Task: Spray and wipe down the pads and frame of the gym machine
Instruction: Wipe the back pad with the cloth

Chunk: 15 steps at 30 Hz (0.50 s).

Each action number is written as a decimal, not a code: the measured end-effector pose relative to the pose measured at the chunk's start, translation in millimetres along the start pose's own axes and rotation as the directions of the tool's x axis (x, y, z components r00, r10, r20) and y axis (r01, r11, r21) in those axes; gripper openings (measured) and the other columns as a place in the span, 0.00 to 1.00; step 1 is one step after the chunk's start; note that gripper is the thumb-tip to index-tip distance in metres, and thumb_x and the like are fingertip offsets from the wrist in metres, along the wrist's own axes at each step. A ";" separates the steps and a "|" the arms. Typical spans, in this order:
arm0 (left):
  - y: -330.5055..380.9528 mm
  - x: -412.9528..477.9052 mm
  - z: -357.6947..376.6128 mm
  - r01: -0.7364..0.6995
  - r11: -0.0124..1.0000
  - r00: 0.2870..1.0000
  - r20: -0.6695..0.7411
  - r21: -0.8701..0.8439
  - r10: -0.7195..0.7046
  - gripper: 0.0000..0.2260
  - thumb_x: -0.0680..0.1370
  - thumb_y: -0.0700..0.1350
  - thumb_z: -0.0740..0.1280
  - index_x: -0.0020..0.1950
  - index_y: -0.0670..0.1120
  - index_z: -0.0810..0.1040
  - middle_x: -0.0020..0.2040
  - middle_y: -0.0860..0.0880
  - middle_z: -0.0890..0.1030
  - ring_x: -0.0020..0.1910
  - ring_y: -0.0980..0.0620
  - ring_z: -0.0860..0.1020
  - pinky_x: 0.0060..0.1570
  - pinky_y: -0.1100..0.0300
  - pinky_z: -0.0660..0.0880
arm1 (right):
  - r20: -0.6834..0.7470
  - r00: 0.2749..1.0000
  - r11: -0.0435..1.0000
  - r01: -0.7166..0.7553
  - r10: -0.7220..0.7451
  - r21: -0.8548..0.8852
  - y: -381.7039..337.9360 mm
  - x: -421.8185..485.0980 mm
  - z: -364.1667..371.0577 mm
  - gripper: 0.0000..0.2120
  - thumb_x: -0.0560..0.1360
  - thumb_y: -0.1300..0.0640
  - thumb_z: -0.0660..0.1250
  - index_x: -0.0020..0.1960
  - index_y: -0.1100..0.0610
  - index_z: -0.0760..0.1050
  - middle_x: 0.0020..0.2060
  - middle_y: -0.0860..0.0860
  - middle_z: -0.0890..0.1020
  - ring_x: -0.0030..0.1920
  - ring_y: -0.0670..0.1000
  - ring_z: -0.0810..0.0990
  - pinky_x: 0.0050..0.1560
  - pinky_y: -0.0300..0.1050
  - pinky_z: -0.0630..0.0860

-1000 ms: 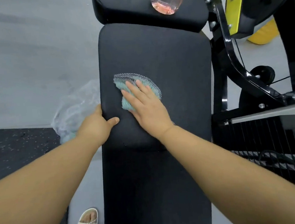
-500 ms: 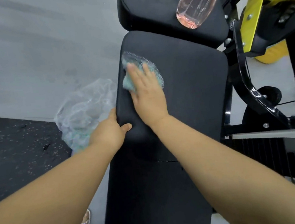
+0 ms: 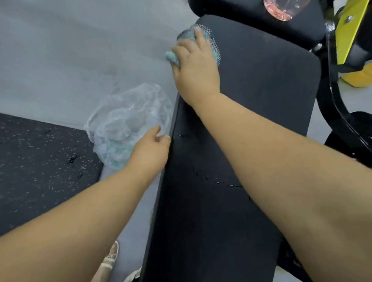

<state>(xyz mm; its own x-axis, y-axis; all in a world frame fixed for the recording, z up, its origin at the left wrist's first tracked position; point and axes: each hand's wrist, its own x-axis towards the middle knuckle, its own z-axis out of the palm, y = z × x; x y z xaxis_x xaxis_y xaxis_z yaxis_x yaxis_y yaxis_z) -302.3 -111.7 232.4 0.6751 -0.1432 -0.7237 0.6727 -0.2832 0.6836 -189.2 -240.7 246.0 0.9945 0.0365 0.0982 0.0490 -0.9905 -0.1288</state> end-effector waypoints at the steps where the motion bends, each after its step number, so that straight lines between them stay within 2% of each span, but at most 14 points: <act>1: -4.9 -6.3 -2.7 0.055 0.991 0.998 -0.028 -0.121 -0.059 0.21 0.81 0.44 0.57 0.74 0.49 0.63 0.51 0.52 0.77 0.50 0.49 0.77 0.60 0.48 0.74 | -0.015 0.997 0.997 0.072 -0.072 -0.023 -2.0 -11.5 2.4 0.12 0.75 0.57 0.62 0.52 0.62 0.79 0.54 0.58 0.80 0.68 0.63 0.67 0.70 0.58 0.60; 2: -10.1 -11.5 -4.4 0.099 0.977 0.993 -0.046 -0.189 -0.110 0.20 0.81 0.41 0.56 0.73 0.48 0.64 0.46 0.51 0.76 0.45 0.50 0.76 0.58 0.48 0.75 | -0.024 0.988 0.988 0.150 -0.150 -0.037 -4.4 -26.1 5.0 0.10 0.72 0.59 0.64 0.45 0.64 0.80 0.46 0.59 0.81 0.62 0.64 0.73 0.66 0.59 0.66; 4: -18.7 -21.1 -7.3 0.157 0.957 0.982 -0.068 -0.245 -0.179 0.18 0.81 0.40 0.55 0.71 0.47 0.66 0.50 0.48 0.75 0.46 0.49 0.75 0.55 0.49 0.77 | 0.044 0.955 0.956 0.293 -0.292 -0.013 -12.3 -64.7 5.3 0.10 0.69 0.59 0.61 0.40 0.64 0.80 0.39 0.59 0.80 0.52 0.63 0.78 0.65 0.59 0.67; 5: -20.5 -25.4 -8.4 0.172 0.952 0.978 -0.075 -0.254 -0.197 0.18 0.81 0.40 0.55 0.71 0.47 0.66 0.50 0.48 0.75 0.49 0.47 0.75 0.54 0.49 0.77 | 0.114 0.929 0.935 0.353 -0.352 0.015 -14.3 -84.4 3.6 0.13 0.69 0.58 0.59 0.42 0.63 0.80 0.40 0.57 0.80 0.52 0.62 0.78 0.66 0.58 0.65; 7: -20.8 -31.6 -7.9 0.161 0.961 0.979 -0.083 -0.227 -0.184 0.17 0.81 0.40 0.54 0.70 0.46 0.67 0.48 0.50 0.74 0.51 0.47 0.75 0.54 0.49 0.77 | 0.221 0.868 0.894 0.446 -0.444 0.046 -8.2 -109.0 -0.9 0.18 0.71 0.57 0.54 0.50 0.61 0.81 0.48 0.56 0.81 0.58 0.62 0.77 0.68 0.56 0.64; 9: -16.3 -35.3 -7.4 0.148 0.973 0.986 -0.054 -0.179 -0.160 0.17 0.81 0.41 0.55 0.69 0.46 0.67 0.52 0.49 0.73 0.50 0.48 0.74 0.54 0.50 0.76 | 0.172 0.858 0.872 0.489 -0.484 0.013 7.4 -106.1 -3.4 0.20 0.72 0.58 0.55 0.58 0.61 0.78 0.59 0.58 0.79 0.64 0.63 0.73 0.66 0.57 0.66; 10: -13.8 -35.0 -6.5 0.144 0.978 0.988 -0.027 -0.151 -0.149 0.17 0.81 0.42 0.55 0.70 0.46 0.67 0.55 0.49 0.73 0.49 0.49 0.74 0.54 0.51 0.76 | 0.126 0.883 0.891 0.454 -0.452 0.012 13.0 -100.0 -4.4 0.20 0.72 0.61 0.57 0.61 0.62 0.76 0.63 0.59 0.76 0.66 0.64 0.71 0.66 0.57 0.66; 12: -11.4 -34.6 -4.8 0.125 0.986 0.992 0.013 -0.106 -0.125 0.17 0.82 0.44 0.54 0.71 0.48 0.67 0.57 0.50 0.74 0.46 0.51 0.74 0.56 0.52 0.75 | 0.060 0.972 0.970 0.223 -0.229 0.094 13.4 -91.2 -4.5 0.22 0.72 0.67 0.61 0.66 0.62 0.72 0.69 0.60 0.69 0.70 0.65 0.64 0.68 0.57 0.65; 14: -10.4 -33.1 -2.1 0.113 0.990 0.994 0.002 -0.088 -0.113 0.17 0.81 0.45 0.54 0.70 0.49 0.67 0.60 0.49 0.75 0.51 0.50 0.75 0.61 0.50 0.73 | 0.012 1.000 0.981 -0.021 0.019 0.190 -4.0 -93.6 2.3 0.23 0.74 0.65 0.62 0.69 0.61 0.69 0.72 0.59 0.64 0.72 0.64 0.59 0.71 0.57 0.59; 15: -9.3 -32.4 -0.3 0.108 0.990 0.994 -0.016 -0.087 -0.110 0.17 0.81 0.44 0.54 0.69 0.50 0.68 0.62 0.48 0.74 0.56 0.48 0.74 0.62 0.48 0.72 | -0.007 0.996 0.975 -0.084 0.087 0.208 -15.7 -100.3 7.9 0.22 0.75 0.61 0.61 0.69 0.60 0.68 0.72 0.59 0.64 0.73 0.64 0.58 0.72 0.56 0.57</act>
<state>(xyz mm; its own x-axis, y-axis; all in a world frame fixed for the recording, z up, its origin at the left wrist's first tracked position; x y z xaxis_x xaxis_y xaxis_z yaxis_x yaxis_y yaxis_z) -330.4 -104.1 249.6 0.6017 -0.0954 -0.7930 0.7658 -0.2134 0.6067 -289.0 -227.8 230.3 0.9943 -0.0509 0.0937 -0.0162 -0.9406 -0.3390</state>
